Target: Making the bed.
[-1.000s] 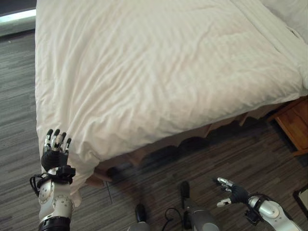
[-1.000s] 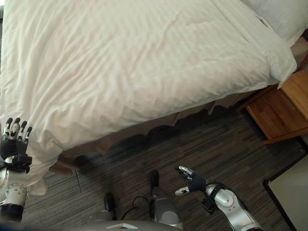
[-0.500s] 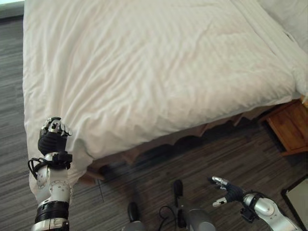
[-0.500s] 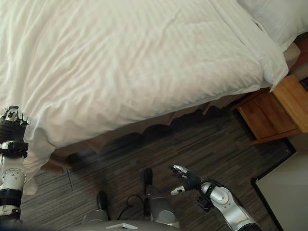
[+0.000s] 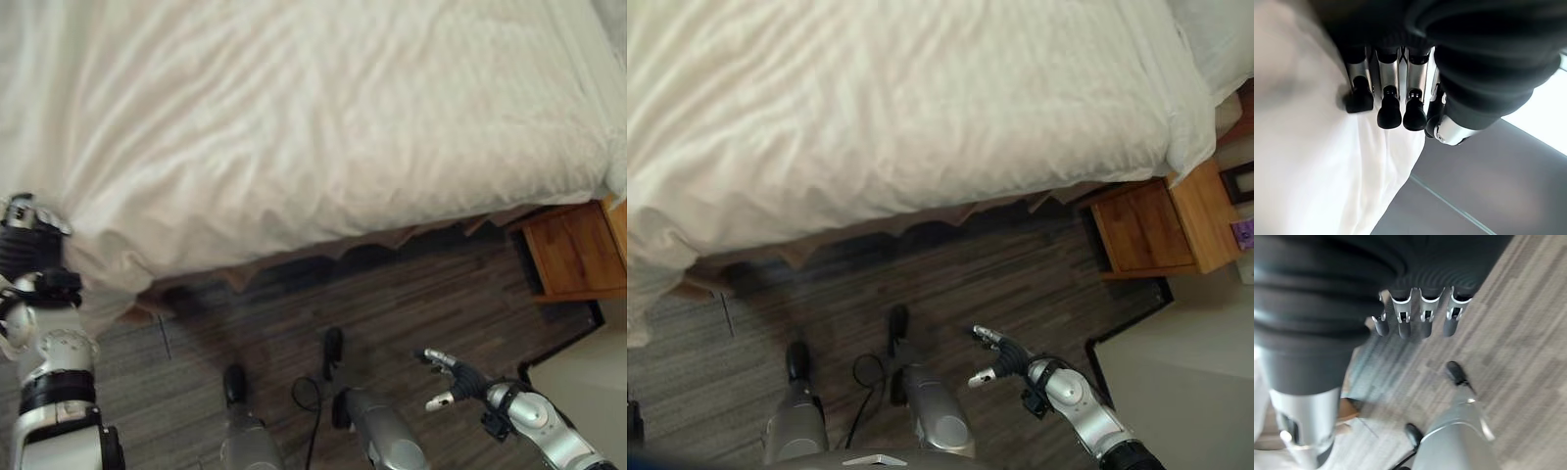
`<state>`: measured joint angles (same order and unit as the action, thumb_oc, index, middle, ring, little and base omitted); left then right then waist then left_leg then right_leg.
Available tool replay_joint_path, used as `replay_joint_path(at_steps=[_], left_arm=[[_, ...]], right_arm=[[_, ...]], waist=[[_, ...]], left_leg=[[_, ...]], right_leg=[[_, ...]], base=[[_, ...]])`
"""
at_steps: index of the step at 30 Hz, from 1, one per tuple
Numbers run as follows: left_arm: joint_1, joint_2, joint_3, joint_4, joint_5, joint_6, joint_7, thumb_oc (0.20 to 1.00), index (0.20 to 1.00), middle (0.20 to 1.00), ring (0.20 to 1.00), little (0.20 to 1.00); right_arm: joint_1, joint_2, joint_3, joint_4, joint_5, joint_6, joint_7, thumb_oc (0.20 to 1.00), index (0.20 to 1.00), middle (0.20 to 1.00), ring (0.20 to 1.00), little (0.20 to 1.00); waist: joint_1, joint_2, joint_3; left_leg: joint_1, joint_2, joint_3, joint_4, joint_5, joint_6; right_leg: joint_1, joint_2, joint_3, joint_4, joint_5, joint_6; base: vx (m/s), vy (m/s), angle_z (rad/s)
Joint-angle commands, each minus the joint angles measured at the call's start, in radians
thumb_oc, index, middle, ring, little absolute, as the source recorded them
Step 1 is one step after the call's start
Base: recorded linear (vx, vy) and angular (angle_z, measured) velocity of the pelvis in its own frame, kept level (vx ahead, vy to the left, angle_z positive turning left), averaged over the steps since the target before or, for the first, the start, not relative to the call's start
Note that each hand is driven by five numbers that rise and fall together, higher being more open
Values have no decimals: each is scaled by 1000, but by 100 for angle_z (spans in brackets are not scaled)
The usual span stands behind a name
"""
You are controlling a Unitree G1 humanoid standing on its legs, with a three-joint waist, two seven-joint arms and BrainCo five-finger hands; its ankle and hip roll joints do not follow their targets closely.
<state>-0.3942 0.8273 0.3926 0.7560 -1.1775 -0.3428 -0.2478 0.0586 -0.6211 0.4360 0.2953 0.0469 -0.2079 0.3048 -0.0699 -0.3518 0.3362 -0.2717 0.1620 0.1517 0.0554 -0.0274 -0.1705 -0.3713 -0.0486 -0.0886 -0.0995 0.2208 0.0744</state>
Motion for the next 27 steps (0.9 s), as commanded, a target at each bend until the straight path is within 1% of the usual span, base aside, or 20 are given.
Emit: replay_joint_path(at_steps=[1, 2, 3, 4, 6, 7, 8, 9, 10, 12, 13, 15, 18, 20, 22, 23, 24, 26, 27], left_arm=[[-78, 29, -7, 127, -80, -12, 53, 200, 200, 200, 200, 200], [-79, 27, -2, 150, -80, -13, 65, 200, 200, 200, 200, 200], [-81, 28, -2, 151, -80, -13, 66, 200, 200, 200, 200, 200], [-85, 20, -5, 195, -70, -6, 81, 200, 200, 200, 200, 200], [-81, 16, -1, 208, -67, -6, 87, 200, 200, 200, 200, 200], [-70, 9, 7, 226, -59, -6, 94, 200, 200, 200, 200, 200], [-62, 3, 23, 277, -50, -3, 116, 200, 200, 200, 200, 200], [-63, 5, 23, 279, -50, -3, 115, 200, 200, 200, 200, 200], [-54, 1, 58, 322, -60, -10, 141, 200, 200, 200, 200, 200], [-43, -1, 76, 342, -62, -13, 156, 200, 200, 200, 200, 200], [-26, -5, 106, 369, -66, -20, 191, 200, 200, 200, 200, 200], [-1, -10, 136, 390, -62, -28, 224, 200, 200, 200, 200, 200], [46, -26, 181, 381, -71, -51, 253, 200, 200, 200, 200, 200], [77, -46, 206, 353, -83, -81, 270, 200, 200, 200, 200, 200], [113, -66, 220, 335, -81, -98, 283, 200, 200, 200, 200, 200], [136, -85, 226, 308, -88, -118, 287, 200, 200, 200, 200, 200], [168, -113, 232, 259, -89, -140, 285, 200, 200, 200, 200, 200], [228, -161, 230, 207, -71, -152, 294, 200, 200, 200, 200, 200], [232, -167, 230, 200, -67, -152, 298, 200, 200, 200, 200, 200]], right_arm=[[-109, -39, 34, 2, 36, -26, -66, 1000, 1000, 1000, 1000, 1000], [-118, -36, 31, 0, 46, -26, -76, 1000, 1000, 1000, 1000, 1000], [-119, -35, 31, 1, 46, -26, -76, 1000, 1000, 1000, 1000, 1000], [-132, -22, 27, 8, 69, -27, -95, 1000, 1000, 1000, 1000, 1000], [-134, -15, 27, 14, 76, -26, -104, 1000, 1000, 1000, 1000, 1000], [-133, -8, 21, 14, 82, -27, -110, 1000, 1000, 1000, 1000, 1000], [-135, 2, 17, 14, 98, -32, -123, 1000, 1000, 1000, 1000, 1000], [-136, 3, 17, 14, 98, -32, -123, 1000, 1000, 1000, 1000, 1000], [-135, 13, 15, 16, 115, -36, -132, 1000, 1000, 1000, 1000, 1000], [-132, 17, 13, 13, 124, -40, -139, 1000, 1000, 1000, 1000, 1000], [-124, 31, 13, 15, 138, -46, -151, 1000, 1000, 1000, 1000, 1000], [-118, 39, 16, 19, 145, -46, -159, 1000, 1000, 1000, 1000, 1000], [-95, 48, 18, 29, 155, -45, -167, 1000, 1000, 1000, 1000, 1000], [-75, 51, 22, 42, 149, -44, -168, 1000, 1000, 1000, 1000, 1000], [-55, 50, 27, 58, 146, -41, -164, 1000, 1000, 1000, 1000, 1000], [-44, 56, 28, 71, 142, -41, -162, 1000, 1000, 1000, 1000, 1000], [-32, 61, 28, 93, 138, -39, -164, 1000, 1000, 1000, 1000, 1000], [-11, 68, 18, 124, 126, -39, -165, 1000, 1000, 1000, 1000, 1000], [-9, 66, 19, 125, 125, -41, -165, 1000, 1000, 1000, 1000, 1000]], waist=[[5, -9, 65], [6, -23, 76], [4, -23, 76], [4, -46, 90], [5, -52, 93], [8, -61, 98], [14, -80, 108], [12, -80, 107], [22, -91, 118], [27, -96, 124], [36, -102, 133], [46, -102, 142], [60, -88, 150], [69, -75, 155], [78, -55, 149], [83, -42, 143], [91, -26, 136], [99, 8, 119], [98, 10, 117]], left_leg=[[-101, 4, -56, -108, 150, 77], [-121, 10, -63, -107, 156, 72], [-124, 10, -66, -106, 156, 72], [-153, 13, -78, -106, 170, 67], [-158, 17, -84, -107, 165, 64], [-164, 20, -87, -108, 166, 63], [-180, 25, -101, -110, 169, 60], [-183, 25, -103, -109, 169, 60], [-195, 26, -114, -108, 171, 58], [-198, 26, -117, -107, 171, 57], [-200, 26, -121, -109, 171, 55], [-198, 26, -123, -108, 168, 56], [-185, 23, -122, -111, 165, 59], [-174, 17, -120, -111, 169, 64], [-151, 14, -118, -112, 159, 66], [-141, 9, -117, -112, 157, 69], [-129, 3, -117, -113, 154, 72], [-110, -9, -116, -114, 149, 80], [-109, -9, -116, -115, 150, 80]], right_leg=[[26, -35, -8, 50, -77, 78], [14, -33, -17, 50, -75, 77], [13, -32, -19, 51, -76, 76], [-7, -29, -32, 54, -72, 74], [-9, -24, -37, 56, -77, 72], [-11, -23, -42, 56, -78, 72], [-17, -20, -52, 55, -80, 71], [-18, -20, -54, 55, -80, 70], [-20, -16, -62, 56, -83, 68], [-20, -16, -66, 57, -84, 67], [-18, -14, -71, 54, -84, 65], [-16, -13, -72, 53, -83, 65], [-5, -16, -69, 49, -83, 65], [1, -23, -68, 51, -78, 65], [17, -25, -64, 53, -88, 66], [24, -29, -64, 55, -89, 67], [35, -33, -63, 56, -91, 68], [53, -43, -62, 58, -97, 68], [54, -43, -63, 58, -97, 69]], base=[[-64, -99, 43], [-57, -66, 43], [-81, -95, 27], [-36, -76, 19], [-11, -56, 11], [-7, -86, 7], [-8, -86, 6], [2, -107, 13], [16, -64, 17], [19, -55, 20], [17, -30, 13], [11, -17, 2], [0, 0, 0], [0, 0, 0], [45, 9, 0], [52, 4, -1], [52, 20, 1], [45, 23, 1], [0, 0, 0]])
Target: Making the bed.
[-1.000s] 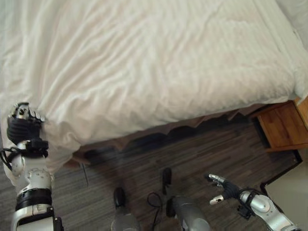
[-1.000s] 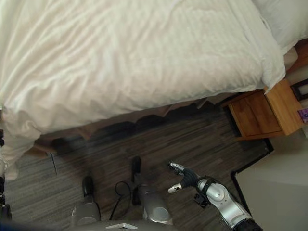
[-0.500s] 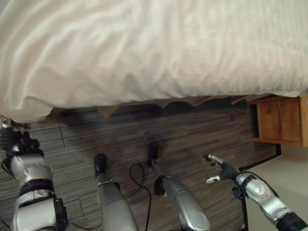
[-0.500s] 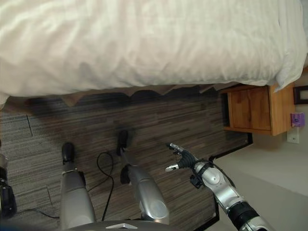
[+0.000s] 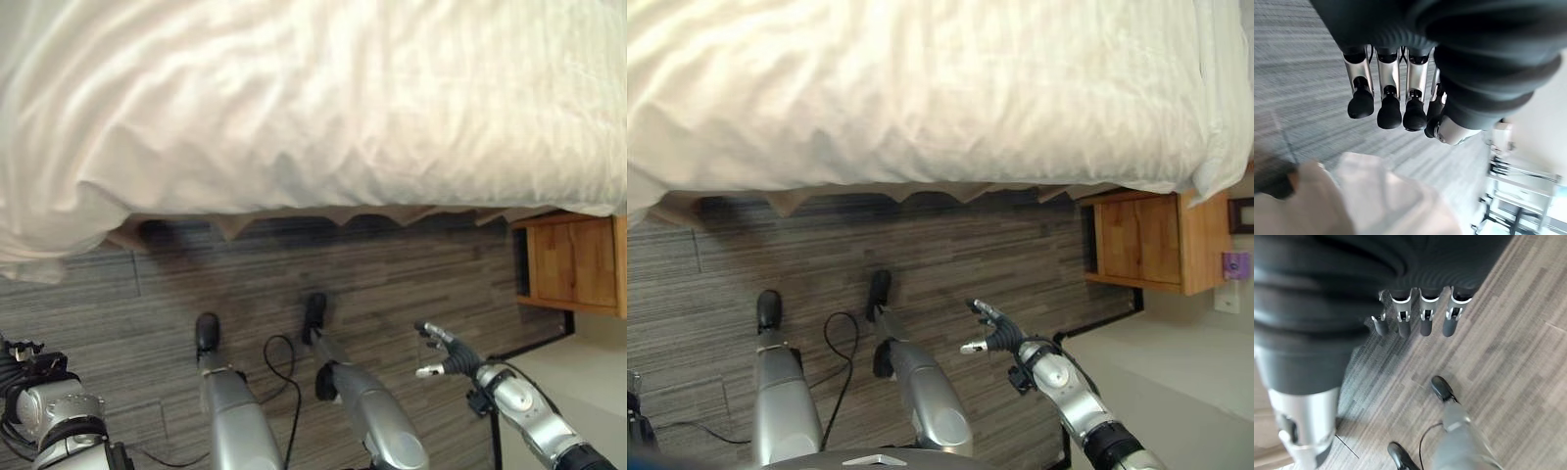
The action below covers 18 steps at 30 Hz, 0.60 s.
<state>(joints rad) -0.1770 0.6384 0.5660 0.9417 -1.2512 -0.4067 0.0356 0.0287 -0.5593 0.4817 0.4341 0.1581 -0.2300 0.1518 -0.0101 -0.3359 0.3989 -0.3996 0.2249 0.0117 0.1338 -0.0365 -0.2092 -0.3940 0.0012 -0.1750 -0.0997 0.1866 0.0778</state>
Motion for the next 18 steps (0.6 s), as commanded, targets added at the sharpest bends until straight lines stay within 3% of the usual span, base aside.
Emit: replay_joint_path(at_steps=[1, 3, 6, 11, 14, 18], left_arm=[[51, -2, 65, -21, 16, -106, 20, 200, 200, 200, 200, 200], [160, -95, 112, -153, -3, -167, 15, 200, 200, 200, 200, 200], [217, -120, 145, -180, 8, -176, 23, 200, 200, 200, 200, 200], [282, -181, 163, -382, 72, -230, 33, 200, 200, 200, 200, 200], [267, -168, 147, -392, 81, -217, 14, 200, 200, 200, 200, 200], [212, -117, 9, -435, 137, -132, -27, 200, 200, 200, 200, 200]], right_arm=[[31, 11, -38, 14, 8, -19, -17, 1000, 1000, 1000, 1000, 1000], [63, 33, -71, 68, -11, -18, -18, 1000, 1000, 1000, 1000, 1000], [84, 30, -83, 96, -54, -18, -12, 1000, 1000, 1000, 1000, 1000], [117, 36, -126, 145, -93, -16, 2, 1000, 1000, 1000, 1000, 1000], [117, 35, -120, 159, -111, -13, 12, 1000, 1000, 1000, 1000, 1000], [101, 5, -118, 135, -132, 4, 29, 1000, 1000, 1000, 1000, 1000]], waist=[[46, 14, 45], [70, 68, 13], [83, 100, -12], [101, 165, -81], [97, 178, -104], [57, 209, -137]], left_leg=[[28, -82, 22, -195, 162, 124], [60, -97, 16, -200, 148, 131], [83, -106, 16, -201, 143, 134], [133, -126, 12, -202, 135, 142], [150, -130, 10, -204, 130, 145], [186, -134, 20, -207, 121, 147]], right_leg=[[85, -100, 22, 60, -61, 66], [116, -111, 19, 62, -75, 69], [138, -116, 20, 58, -82, 67], [181, -131, 21, 49, -94, 65], [196, -131, 24, 48, -101, 63], [214, -132, 35, 52, -110, 62]], base=[[68, 17, -1], [104, 17, 2], [44, 7, 5], [71, 7, 5], [70, -3, 9], [24, 12, 2]])
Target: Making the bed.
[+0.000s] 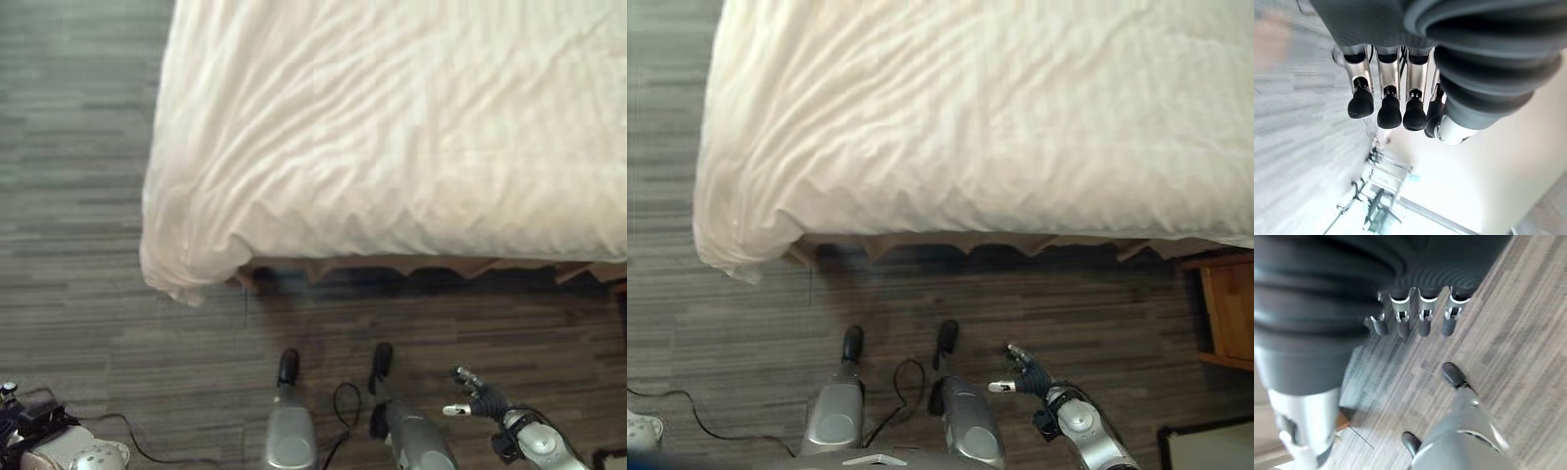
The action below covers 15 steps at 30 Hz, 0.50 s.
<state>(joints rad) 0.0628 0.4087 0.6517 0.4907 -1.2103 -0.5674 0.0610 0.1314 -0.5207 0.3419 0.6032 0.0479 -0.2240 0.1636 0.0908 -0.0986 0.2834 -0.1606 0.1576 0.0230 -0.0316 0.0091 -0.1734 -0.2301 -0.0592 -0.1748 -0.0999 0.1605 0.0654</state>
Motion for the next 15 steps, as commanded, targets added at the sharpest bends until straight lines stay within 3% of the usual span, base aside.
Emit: replay_joint_path(at_steps=[1, 3, 4, 7, 11, 15], left_arm=[[-43, 127, -105, -21, 119, 35, -59, 200, 200, 200, 200, 200], [-62, 132, -158, -59, 137, 57, -78, 200, 200, 200, 200, 200], [-107, 132, -239, -119, 140, 84, -109, 200, 200, 200, 200, 200], [-153, 125, -306, -160, 164, 94, -123, 200, 200, 200, 200, 200], [-355, 109, -533, -259, 208, 113, -143, 200, 200, 200, 200, 200], [-443, 89, -588, -221, 187, 116, -146, 200, 200, 200, 200, 200]], right_arm=[[-7, -41, 17, -43, -20, 6, 21, 1000, 1000, 1000, 1000, 1000], [-14, -50, 17, -54, -18, 7, 27, 1000, 1000, 1000, 1000, 1000], [-25, -67, 25, -69, -32, 14, 33, 1000, 1000, 1000, 1000, 1000], [-31, -77, 31, -78, -50, 19, 38, 1000, 1000, 1000, 1000, 1000], [-80, -88, 49, -74, -73, 32, 28, 1000, 1000, 1000, 1000, 1000], [-89, -92, 59, -83, -86, 32, 22, 1000, 1000, 1000, 1000, 1000]], waist=[[-51, -23, -21], [-62, -19, -23], [-82, -13, -28], [-98, -11, -35], [-152, -9, -31], [-173, -11, -27]], left_leg=[[-52, -67, 12, -43, 82, 112], [-48, -69, 15, -43, 82, 114], [-37, -68, 24, -42, 76, 115], [-36, -68, 36, -44, 78, 117], [-38, -67, 68, -47, 79, 118], [-37, -65, 83, -49, 78, 118]], right_leg=[[48, -73, 41, 53, -80, 74], [48, -73, 46, 55, -79, 74], [49, -72, 57, 58, -81, 73], [40, -71, 71, 56, -74, 73], [10, -67, 111, 60, -64, 72], [-4, -66, 129, 61, -58, 73]], base=[[10, 30, -1], [-10, 29, -5], [-6, 38, -9], [-12, 31, -12], [-19, 33, -29], [-2, 28, -20]])
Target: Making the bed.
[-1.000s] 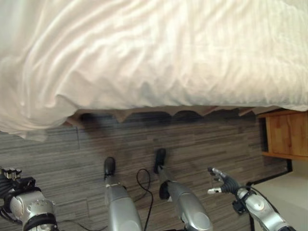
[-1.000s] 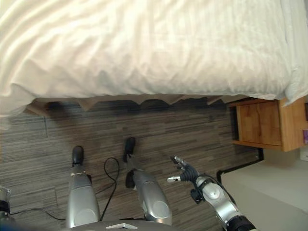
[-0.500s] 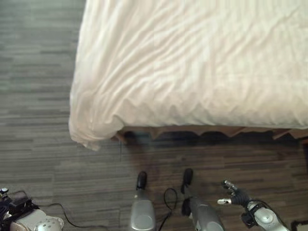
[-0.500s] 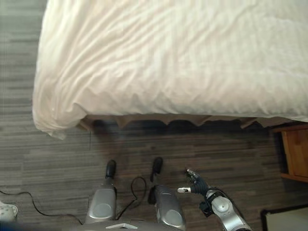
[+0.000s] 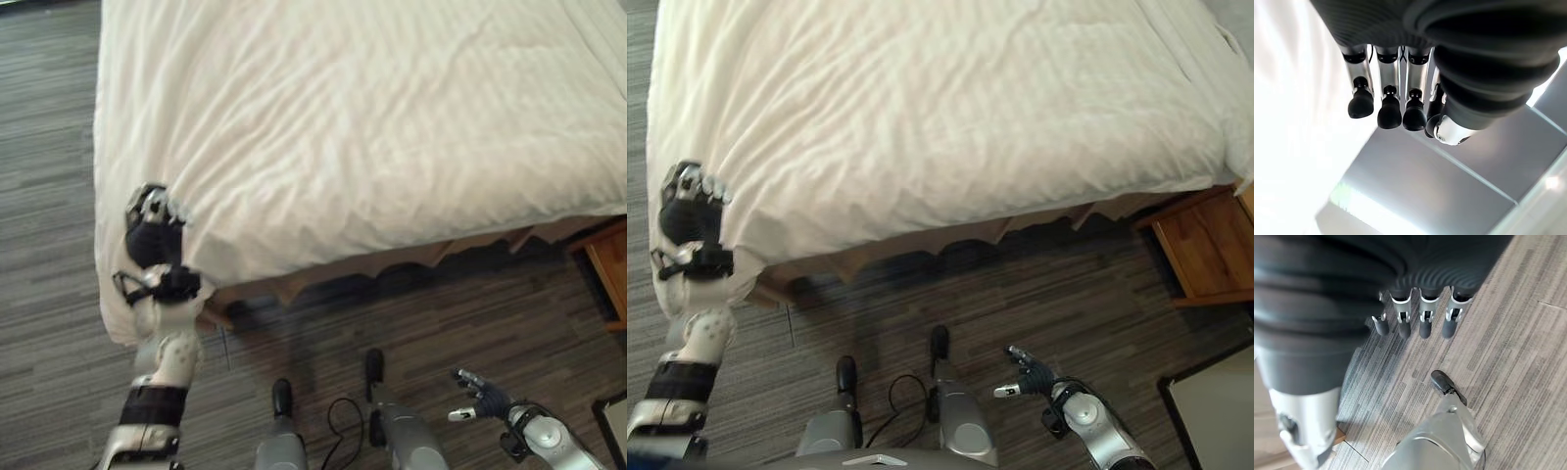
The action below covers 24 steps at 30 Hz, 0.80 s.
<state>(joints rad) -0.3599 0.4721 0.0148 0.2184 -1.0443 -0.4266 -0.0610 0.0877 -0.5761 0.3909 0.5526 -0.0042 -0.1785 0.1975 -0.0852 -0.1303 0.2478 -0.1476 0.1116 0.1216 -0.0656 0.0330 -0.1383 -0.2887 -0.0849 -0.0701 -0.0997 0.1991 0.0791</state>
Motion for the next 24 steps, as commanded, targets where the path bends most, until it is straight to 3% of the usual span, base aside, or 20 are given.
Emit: replay_joint_path(at_steps=[1, 9, 24], left_arm=[[-61, 10, 28, 84, 8, -23, -20, 200, 200, 200, 200, 200], [-105, -41, 64, 127, -86, -43, -29, 200, 200, 200, 200, 200], [-46, -6, 225, 140, -170, -106, -29, 200, 200, 200, 200, 200]], right_arm=[[-52, -35, 20, -34, -36, -14, -13, 1000, 1000, 1000, 1000, 1000], [-69, -14, 24, -30, -27, -20, -33, 1000, 1000, 1000, 1000, 1000], [-76, 9, 20, -1, -10, -39, -50, 1000, 1000, 1000, 1000, 1000]], waist=[[-11, 19, 10], [-23, -2, 29], [-3, -21, 66]], left_leg=[[-51, -19, -7, -15, 54, 83], [-64, -14, 9, -15, 56, 82], [-78, -7, 10, -11, 60, 78]], right_leg=[[48, -39, 32, 60, -95, 61], [21, -35, 50, 61, -84, 63], [6, -25, 48, 62, -83, 60]], base=[[1, 20, -24], [-1, 3, -10], [1, -4, 0]])
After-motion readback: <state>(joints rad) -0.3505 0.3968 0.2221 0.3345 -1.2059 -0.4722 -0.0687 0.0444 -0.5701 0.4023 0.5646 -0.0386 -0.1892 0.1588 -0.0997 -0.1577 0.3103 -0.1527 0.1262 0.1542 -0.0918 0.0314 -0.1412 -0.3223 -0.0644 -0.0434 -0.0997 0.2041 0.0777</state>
